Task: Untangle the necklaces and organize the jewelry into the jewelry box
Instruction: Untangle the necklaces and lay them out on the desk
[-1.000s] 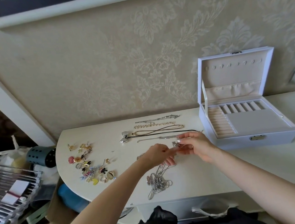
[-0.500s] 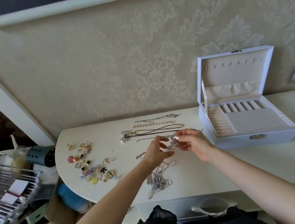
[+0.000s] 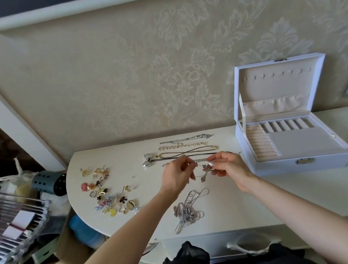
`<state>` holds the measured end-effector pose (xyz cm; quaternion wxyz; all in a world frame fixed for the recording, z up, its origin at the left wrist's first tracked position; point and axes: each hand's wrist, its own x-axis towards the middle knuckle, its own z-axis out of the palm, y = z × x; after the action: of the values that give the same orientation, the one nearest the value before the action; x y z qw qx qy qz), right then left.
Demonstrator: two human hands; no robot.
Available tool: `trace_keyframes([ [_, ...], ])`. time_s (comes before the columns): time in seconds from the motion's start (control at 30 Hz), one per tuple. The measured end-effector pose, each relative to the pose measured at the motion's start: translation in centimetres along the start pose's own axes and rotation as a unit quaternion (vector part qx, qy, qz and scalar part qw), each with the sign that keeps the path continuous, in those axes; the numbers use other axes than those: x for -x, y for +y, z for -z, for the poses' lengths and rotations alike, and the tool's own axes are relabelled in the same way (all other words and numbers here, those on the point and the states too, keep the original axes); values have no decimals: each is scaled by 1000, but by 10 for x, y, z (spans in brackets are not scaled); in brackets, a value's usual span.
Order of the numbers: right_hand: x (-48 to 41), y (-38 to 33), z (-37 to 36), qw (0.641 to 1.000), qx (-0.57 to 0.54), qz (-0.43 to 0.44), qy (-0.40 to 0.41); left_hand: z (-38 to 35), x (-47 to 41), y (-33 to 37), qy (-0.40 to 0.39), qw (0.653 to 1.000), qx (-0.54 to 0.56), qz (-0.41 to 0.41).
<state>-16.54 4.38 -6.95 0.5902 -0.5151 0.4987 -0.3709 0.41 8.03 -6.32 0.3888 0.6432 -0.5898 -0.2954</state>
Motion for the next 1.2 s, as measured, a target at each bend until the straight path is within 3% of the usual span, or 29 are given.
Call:
trace_keyframes([
  [0.37,2,-4,-1,999,-35,16,-16,3,-2,-5,21,992,90,80],
  [0.73,4,-2,-6,997,-34,-20,-62,3,-10,4,17,987,132,92],
  [0.83,4,-3,-6,997,-35,-19,-62,5,-9,4,-17,983,151,104],
  [1.0,2,-1,-7,996,-73,-22,-45,6,-3,2,-139,974,123,129],
  [1.2,-4,1,-7,987,-140,-55,-54,8,-2,-2,-136,985,70,73],
])
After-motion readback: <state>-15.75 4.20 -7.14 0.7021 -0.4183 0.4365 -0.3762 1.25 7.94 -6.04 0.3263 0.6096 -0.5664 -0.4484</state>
